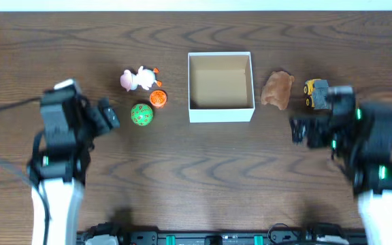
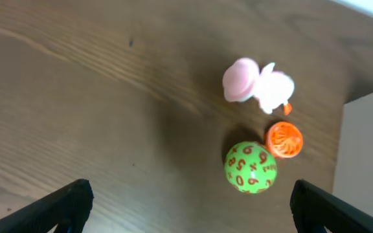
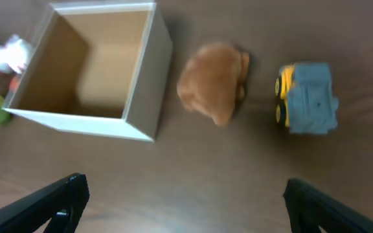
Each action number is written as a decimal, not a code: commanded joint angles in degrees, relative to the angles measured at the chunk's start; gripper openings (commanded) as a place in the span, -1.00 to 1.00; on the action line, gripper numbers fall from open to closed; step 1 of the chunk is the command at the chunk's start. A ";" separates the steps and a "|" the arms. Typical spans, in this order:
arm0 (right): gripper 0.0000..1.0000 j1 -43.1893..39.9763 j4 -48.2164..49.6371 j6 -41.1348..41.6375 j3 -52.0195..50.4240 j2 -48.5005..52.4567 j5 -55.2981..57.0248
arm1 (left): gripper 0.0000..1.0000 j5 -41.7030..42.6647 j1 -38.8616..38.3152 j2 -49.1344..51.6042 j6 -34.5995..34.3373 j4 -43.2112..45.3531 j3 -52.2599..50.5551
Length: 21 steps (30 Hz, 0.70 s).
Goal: Pack container
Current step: 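Reach the right gripper to the brown plush toy and grasp it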
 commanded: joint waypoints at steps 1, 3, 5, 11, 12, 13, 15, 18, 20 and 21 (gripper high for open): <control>0.99 -0.42 -5.11 -3.10 13.00 14.27 3.80 | 0.96 0.22 -0.11 7.63 -0.50 -1.53 5.46; 0.98 -0.42 -9.07 -3.10 20.61 21.66 5.27 | 0.96 0.22 -0.11 11.02 -0.50 -2.01 7.43; 0.99 -0.39 -13.29 -3.06 27.47 27.82 5.20 | 0.96 0.20 -0.11 13.40 -0.50 -1.99 8.48; 0.98 0.94 -14.64 -1.97 36.92 39.63 -10.82 | 0.96 0.20 -0.13 16.06 -0.48 -1.88 8.59; 0.98 1.20 -13.20 -1.97 36.92 40.59 -12.46 | 0.96 0.20 -0.13 16.13 -0.48 -1.99 8.59; 0.99 1.70 -11.93 -1.95 36.94 41.27 -12.28 | 0.96 0.17 -0.13 16.13 -0.48 -2.01 8.55; 0.98 4.59 -9.46 1.97 36.94 43.01 -1.42 | 0.96 0.17 -0.13 16.13 -0.50 -2.47 8.55; 0.98 8.79 -7.78 3.65 36.94 45.18 10.47 | 0.96 0.17 -0.13 16.13 -0.52 -2.86 8.55; 0.98 11.15 -6.47 5.38 36.94 47.06 17.38 | 0.96 0.17 -0.13 16.13 -0.52 -2.97 8.55; 0.98 11.82 -5.84 6.45 36.94 47.91 20.04 | 0.96 0.17 -0.13 16.13 -0.52 -2.99 8.55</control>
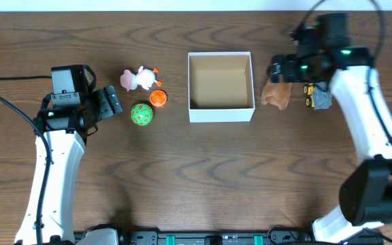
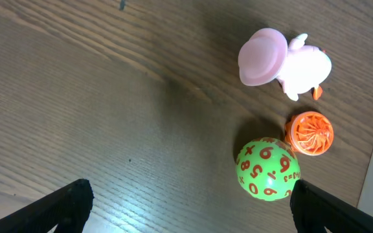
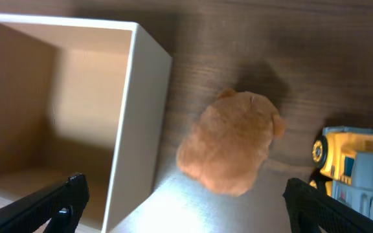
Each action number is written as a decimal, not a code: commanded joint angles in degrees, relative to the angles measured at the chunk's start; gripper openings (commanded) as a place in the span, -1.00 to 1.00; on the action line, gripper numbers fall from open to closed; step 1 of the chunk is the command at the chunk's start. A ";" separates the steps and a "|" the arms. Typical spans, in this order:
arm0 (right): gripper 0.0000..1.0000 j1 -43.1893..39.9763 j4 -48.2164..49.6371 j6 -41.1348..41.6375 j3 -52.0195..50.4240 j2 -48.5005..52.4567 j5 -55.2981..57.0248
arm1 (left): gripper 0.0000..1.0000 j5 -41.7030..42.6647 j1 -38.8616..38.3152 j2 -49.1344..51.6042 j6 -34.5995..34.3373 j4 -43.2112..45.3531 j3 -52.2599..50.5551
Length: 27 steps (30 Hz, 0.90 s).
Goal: Pack container
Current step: 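Reach the right gripper to the brown plush toy and grasp it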
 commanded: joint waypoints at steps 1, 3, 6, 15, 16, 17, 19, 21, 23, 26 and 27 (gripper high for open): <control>0.98 3.67 1.99 5.49 1.20 3.89 15.80 | 0.96 0.11 -0.13 0.26 -0.52 -0.33 1.27; 0.98 3.61 3.28 6.82 1.20 5.81 16.20 | 0.96 0.11 -0.13 0.26 -0.52 -0.39 1.27; 0.98 2.27 4.37 8.76 1.20 8.68 15.63 | 0.96 0.11 -0.13 0.26 -0.52 -0.39 1.27; 0.98 -0.90 5.46 8.94 1.20 14.93 8.83 | 0.96 0.11 -0.13 0.26 -0.52 -0.39 1.27; 0.98 -0.74 5.46 8.94 1.18 15.69 8.44 | 0.96 0.11 -0.13 0.26 -0.52 -0.39 1.27; 0.96 -0.55 5.44 8.94 1.18 16.46 8.00 | 0.96 0.11 -0.13 0.26 -0.52 -0.39 1.27; 0.88 0.04 5.38 8.94 1.18 18.05 7.08 | 0.96 0.11 -0.13 0.26 -0.52 -0.39 1.27; 0.73 1.07 5.20 8.92 1.18 19.71 7.19 | 0.96 0.11 -0.13 0.26 -0.52 -0.39 1.25; 0.60 1.49 4.96 8.92 1.16 20.04 7.63 | 0.96 0.11 -0.13 0.26 -0.52 -0.39 1.27; 0.36 1.62 4.63 8.98 1.18 20.06 7.89 | 0.96 0.11 -0.13 0.26 -0.52 -0.39 1.27; 0.29 1.62 4.48 9.01 1.18 20.06 8.37 | 0.96 0.11 -0.13 0.26 -0.52 -0.39 1.25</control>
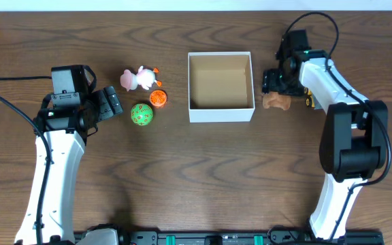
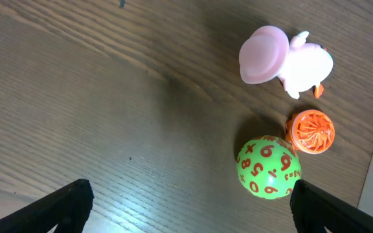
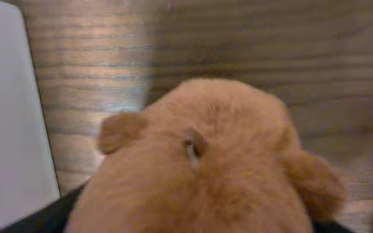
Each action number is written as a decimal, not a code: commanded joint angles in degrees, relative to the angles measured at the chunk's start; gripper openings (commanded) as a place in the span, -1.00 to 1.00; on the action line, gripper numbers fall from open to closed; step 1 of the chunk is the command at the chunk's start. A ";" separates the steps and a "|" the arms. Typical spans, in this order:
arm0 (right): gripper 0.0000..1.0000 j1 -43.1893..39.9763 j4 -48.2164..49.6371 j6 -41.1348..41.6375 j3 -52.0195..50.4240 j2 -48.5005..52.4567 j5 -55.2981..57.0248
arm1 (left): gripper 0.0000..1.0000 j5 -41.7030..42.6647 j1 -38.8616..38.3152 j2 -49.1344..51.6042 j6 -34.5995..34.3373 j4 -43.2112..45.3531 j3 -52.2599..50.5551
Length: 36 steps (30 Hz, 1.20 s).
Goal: Pack container
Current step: 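Reach the right gripper to the brown plush toy and grasp it, then carry the plush toy left and drop it into the white box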
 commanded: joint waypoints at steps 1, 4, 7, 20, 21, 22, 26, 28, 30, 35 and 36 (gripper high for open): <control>0.22 0.90 -0.68 0.46 0.50 0.35 1.79 | 0.96 0.13 -0.13 0.26 -0.52 -0.07 1.27; -0.53 0.90 -1.99 1.03 0.50 0.33 4.39 | 0.96 0.13 -0.13 0.26 -0.52 -0.07 1.27; -0.56 0.92 -3.06 0.98 0.61 -0.55 5.90 | 0.96 0.13 -0.13 0.26 -0.52 -0.07 1.27; -0.62 10.54 -8.94 1.03 13.57 -17.44 3.10 | 0.96 0.13 -0.13 0.26 -0.52 -0.09 1.27; -0.61 11.98 -8.41 1.07 14.10 -18.38 3.54 | 0.96 0.13 -0.13 0.26 -0.52 -0.07 1.27; -0.60 13.40 -7.61 1.49 14.32 -19.10 4.15 | 0.96 0.13 -0.13 0.26 -0.52 -0.07 1.27; -0.45 19.02 -4.00 4.31 14.25 -19.21 6.80 | 0.96 0.13 -0.13 0.26 -0.52 -0.07 1.27; -0.46 20.74 -2.64 6.01 14.23 -17.73 7.50 | 0.96 0.13 -0.13 0.26 -0.52 -0.07 1.27; -0.53 22.01 -1.68 8.31 14.23 -15.61 7.54 | 0.96 0.13 -0.13 0.26 -0.52 -0.09 1.27; -0.70 24.00 -1.05 17.03 14.23 -8.39 7.04 | 0.96 0.13 -0.13 0.26 -0.52 -0.07 1.27; -0.67 24.28 -0.76 18.40 14.23 -6.86 6.01 | 0.96 0.13 -0.13 0.26 -0.52 -0.07 1.27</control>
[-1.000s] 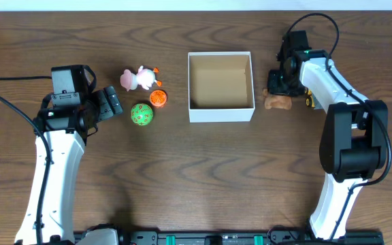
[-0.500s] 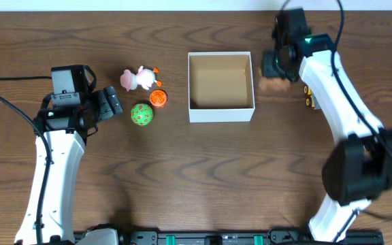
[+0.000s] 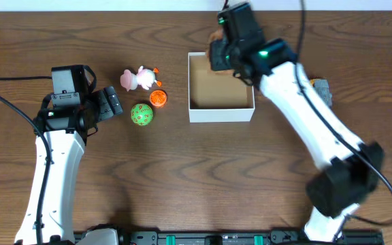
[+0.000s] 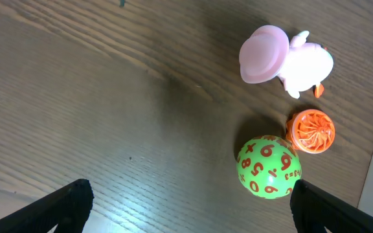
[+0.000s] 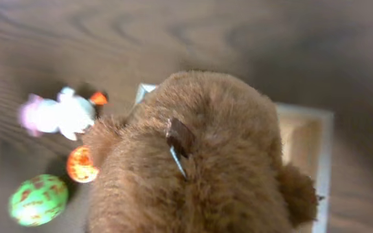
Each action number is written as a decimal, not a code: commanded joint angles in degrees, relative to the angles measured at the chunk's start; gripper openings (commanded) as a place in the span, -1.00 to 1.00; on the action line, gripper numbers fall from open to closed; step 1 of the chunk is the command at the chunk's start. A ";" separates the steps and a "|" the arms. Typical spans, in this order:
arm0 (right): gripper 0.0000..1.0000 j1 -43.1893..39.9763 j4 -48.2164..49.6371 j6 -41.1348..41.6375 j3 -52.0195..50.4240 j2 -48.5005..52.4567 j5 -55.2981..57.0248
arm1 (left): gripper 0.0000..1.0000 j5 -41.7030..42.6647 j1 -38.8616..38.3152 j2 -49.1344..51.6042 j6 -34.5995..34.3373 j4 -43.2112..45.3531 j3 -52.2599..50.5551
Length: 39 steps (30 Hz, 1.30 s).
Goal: Pack container
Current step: 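Carry the plush toy left and drop it into the white box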
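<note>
The white open box (image 3: 221, 112) stands mid-table. My right gripper (image 3: 227, 57) hovers over the box's far left part, shut on the brown plush toy (image 5: 199, 155), which fills the right wrist view and hides the fingers. Below the plush, the box rim (image 5: 324, 162) shows. Left of the box lie a green numbered ball (image 3: 141, 114), a small orange ball (image 3: 158, 99) and a pink-and-white toy (image 3: 136, 78). My left gripper (image 3: 111, 105) stands open, left of the green ball (image 4: 267, 167), with nothing between its fingers.
A grey and yellow toy truck (image 3: 320, 88) sits right of the box, partly hidden by my right arm. The orange ball (image 4: 310, 131) and pink toy (image 4: 283, 61) lie close together near the box's left wall.
My right gripper was down on the plush on the table right of the box; now it holds the plush in the air over the box. The left arm has not moved.
Both grippers started low near the table's front, open. Then the right gripper was above the plush beside the box and the left near the green ball. The right then closed in on the plush, and now carries it over the box.
</note>
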 commanded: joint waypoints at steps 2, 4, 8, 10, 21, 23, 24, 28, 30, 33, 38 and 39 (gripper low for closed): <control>-0.63 1.66 1.49 8.92 -0.68 7.15 -1.60 | 0.96 0.13 -0.13 0.26 -0.52 0.02 1.27; -0.62 2.16 2.23 10.54 -0.68 9.57 -2.10 | 0.96 0.13 -0.13 0.26 -0.52 0.02 1.27; -0.61 2.36 4.02 13.09 -0.68 13.29 -2.08 | 0.96 0.13 -0.13 0.26 -0.52 0.02 1.27; -0.60 2.29 5.51 13.46 -0.68 14.80 -2.08 | 0.96 0.13 -0.13 0.26 -0.52 0.02 1.27; 0.07 2.25 10.32 8.00 -0.66 16.98 -1.20 | 0.96 0.13 -0.13 0.26 -0.52 0.02 1.27; 0.11 2.25 10.51 7.32 -0.66 16.94 -1.22 | 0.96 0.13 -0.13 0.26 -0.52 0.02 1.27; 0.14 2.25 10.58 6.91 -0.66 16.94 -1.25 | 0.96 0.13 -0.13 0.26 -0.52 0.02 1.27; 0.35 2.16 10.56 5.25 -0.61 16.26 -1.20 | 0.96 0.13 -0.13 0.26 -0.52 0.02 1.27; 0.48 1.88 10.64 4.66 -0.57 15.61 -1.18 | 0.96 0.13 -0.13 0.26 -0.52 0.02 1.27; 0.74 1.44 10.64 4.55 -0.57 14.56 -1.20 | 0.96 0.13 -0.13 0.26 -0.52 0.02 1.27; 0.85 0.76 10.62 3.65 -0.57 12.28 -1.20 | 0.96 0.13 -0.13 0.26 -0.52 0.02 1.27; 0.85 0.68 10.64 2.89 -0.57 11.58 -1.18 | 0.96 0.13 -0.13 0.26 -0.52 0.02 1.27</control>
